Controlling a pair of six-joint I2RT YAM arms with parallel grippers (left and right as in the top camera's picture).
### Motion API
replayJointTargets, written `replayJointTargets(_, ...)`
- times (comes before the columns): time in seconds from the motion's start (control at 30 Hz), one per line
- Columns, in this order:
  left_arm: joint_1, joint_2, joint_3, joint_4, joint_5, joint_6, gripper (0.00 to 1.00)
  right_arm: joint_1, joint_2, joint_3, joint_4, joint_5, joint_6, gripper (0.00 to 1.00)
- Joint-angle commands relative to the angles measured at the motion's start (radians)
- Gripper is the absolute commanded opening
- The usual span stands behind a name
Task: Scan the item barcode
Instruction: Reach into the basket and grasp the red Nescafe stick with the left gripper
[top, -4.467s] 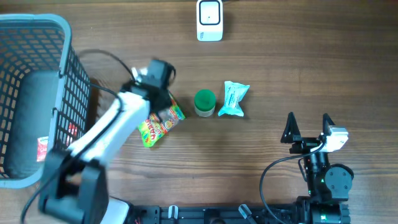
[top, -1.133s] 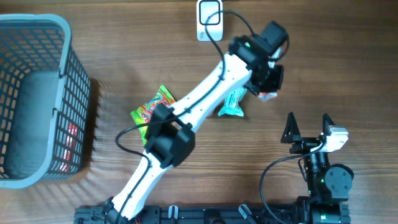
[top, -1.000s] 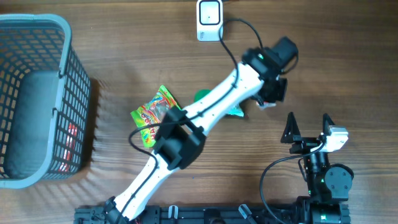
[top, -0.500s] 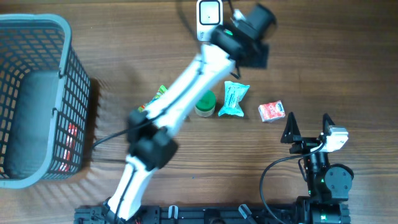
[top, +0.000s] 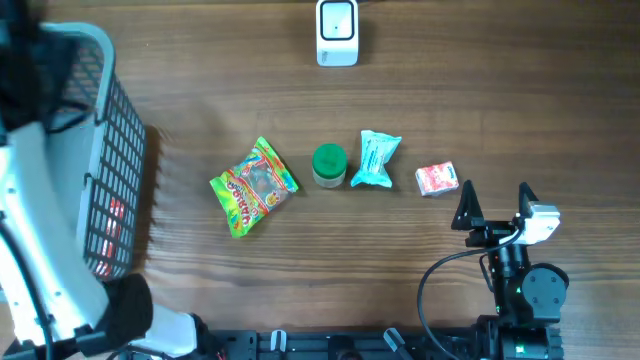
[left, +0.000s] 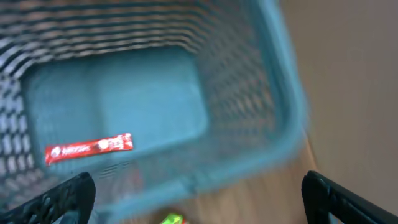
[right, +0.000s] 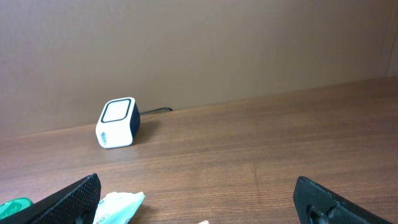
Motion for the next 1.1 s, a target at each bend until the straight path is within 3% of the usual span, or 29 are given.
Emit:
replayJointTargets(0.0, 0.203, 0.004, -0.111, -0.004, 0.108, -0.206, 1.0, -0.002, -0.005, -0.001, 0.002, 0.01, 0.006, 1.0)
replayJointTargets(0.13, 0.337, 0.004, -0.325, -0.004, 0.12, -0.289, 1.0, -0.002, -0.005, -0.001, 0.002, 0.01, 0.006, 1.0)
replayJointTargets(0.27, 0.394, 0.004, -0.609, 0.018, 0.13, -0.523, 1.0, -0.002, -0.005, -0.001, 0.002, 0.01, 0.006, 1.0)
replayJointTargets(0.63, 0.395, 0.004, -1.17, 0.604, 0.183, -0.533, 1.0, -0.002, -0.005, -0.001, 0.002, 0.01, 0.006, 1.0)
replayJointTargets(1.07, 0.395, 0.022, -1.365, 0.847, 0.23, -0.537, 1.0, -0.002, -0.005, -0.001, 0.002, 0.01, 0.006, 1.0)
